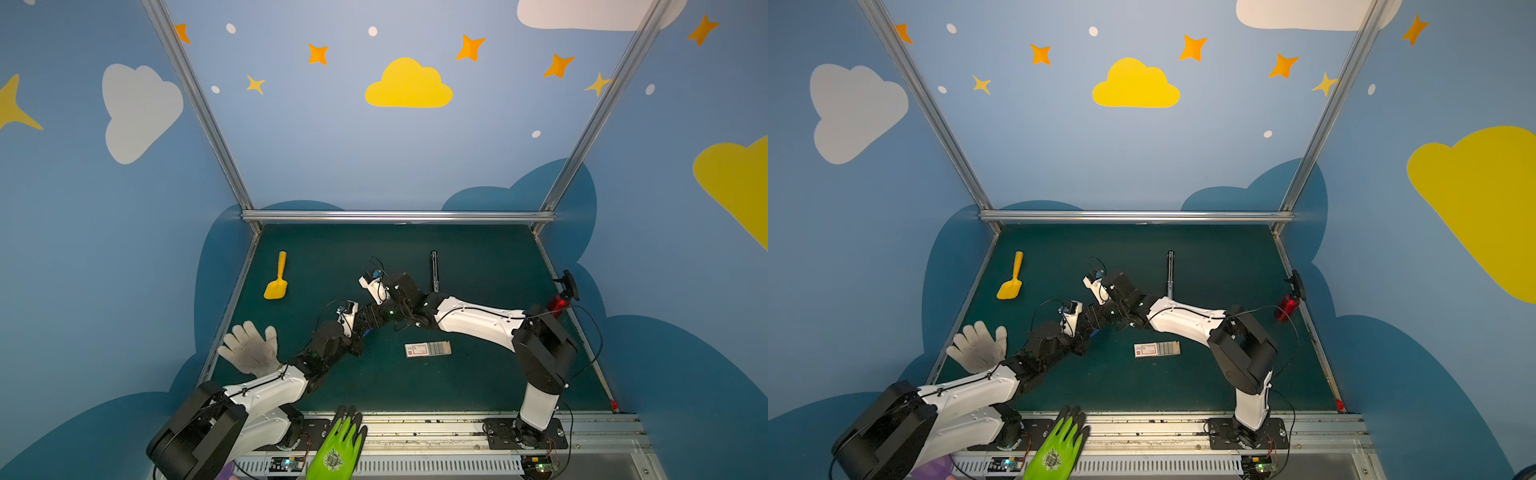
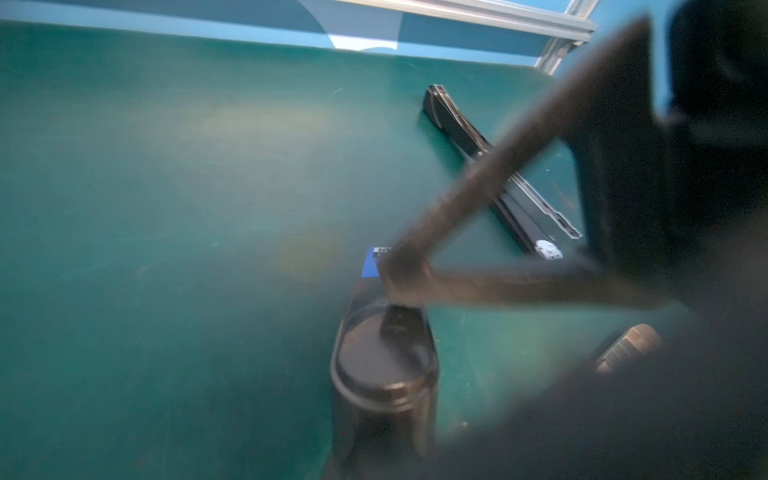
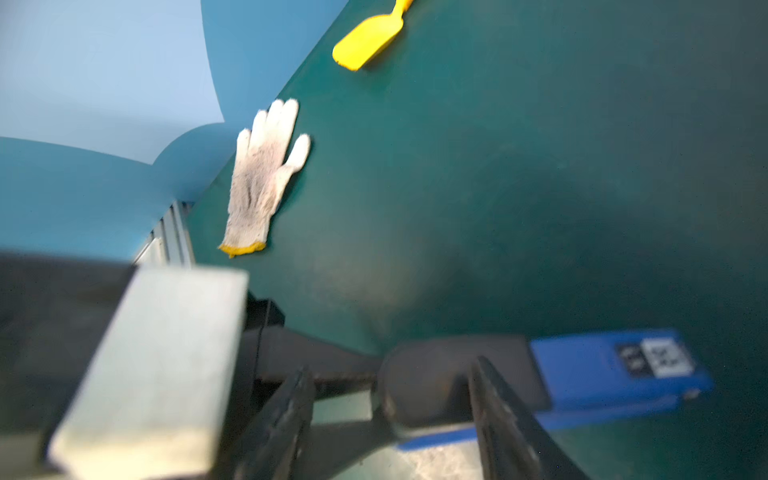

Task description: Load the staples into the stapler

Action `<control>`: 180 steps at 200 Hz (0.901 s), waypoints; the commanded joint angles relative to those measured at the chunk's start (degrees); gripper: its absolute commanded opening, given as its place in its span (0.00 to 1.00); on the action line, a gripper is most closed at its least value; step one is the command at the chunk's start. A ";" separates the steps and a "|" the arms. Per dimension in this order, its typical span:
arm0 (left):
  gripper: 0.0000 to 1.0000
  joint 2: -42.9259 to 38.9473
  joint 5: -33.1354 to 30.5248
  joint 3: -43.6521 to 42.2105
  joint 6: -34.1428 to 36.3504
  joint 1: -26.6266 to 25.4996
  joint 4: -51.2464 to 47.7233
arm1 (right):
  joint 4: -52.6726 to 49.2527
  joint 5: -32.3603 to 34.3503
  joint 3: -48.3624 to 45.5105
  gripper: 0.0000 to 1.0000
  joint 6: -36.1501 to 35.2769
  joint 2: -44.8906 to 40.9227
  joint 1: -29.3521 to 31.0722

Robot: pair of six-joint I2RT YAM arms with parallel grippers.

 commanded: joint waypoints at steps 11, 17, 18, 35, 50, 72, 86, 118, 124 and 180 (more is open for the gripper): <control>0.04 0.00 -1.84 2.10 -0.03 -0.10 2.57 | -1.52 -0.87 -1.09 0.62 2.36 -2.66 -0.83; 0.04 0.08 -2.55 2.33 -0.15 -0.08 2.28 | -1.71 -0.50 -1.58 0.62 2.51 -3.08 -1.24; 0.04 0.13 -2.64 2.37 -0.13 -0.08 2.21 | -1.72 -0.46 -1.67 0.62 2.54 -3.17 -1.33; 0.04 1.10 -4.67 2.95 -0.33 -0.08 1.63 | -1.39 0.27 -4.24 0.62 3.35 -5.37 -3.32; 0.04 3.56 -6.82 4.53 -0.09 -0.15 0.99 | -0.61 0.58 -7.36 0.61 3.96 -8.31 -5.65; 0.04 9.29 -8.51 7.85 0.45 -0.13 0.92 | 0.03 1.28 -12.42 0.62 4.63 -12.96 -9.22; 0.04 13.60 -9.66 10.32 0.85 -0.08 1.25 | -0.41 1.91 -15.33 0.61 4.76 -16.03 -11.36; 0.04 22.81 -11.64 15.21 2.51 0.11 3.55 | -2.00 3.50 -21.18 0.61 4.98 -22.20 -14.93; 0.04 24.35 -12.02 16.38 2.53 0.16 2.99 | -2.07 3.61 -22.07 0.61 5.11 -23.14 -15.47; 0.17 30.87 -11.33 19.07 0.10 -0.75 -0.72 | -2.74 4.23 -26.56 0.61 5.73 -27.51 -18.15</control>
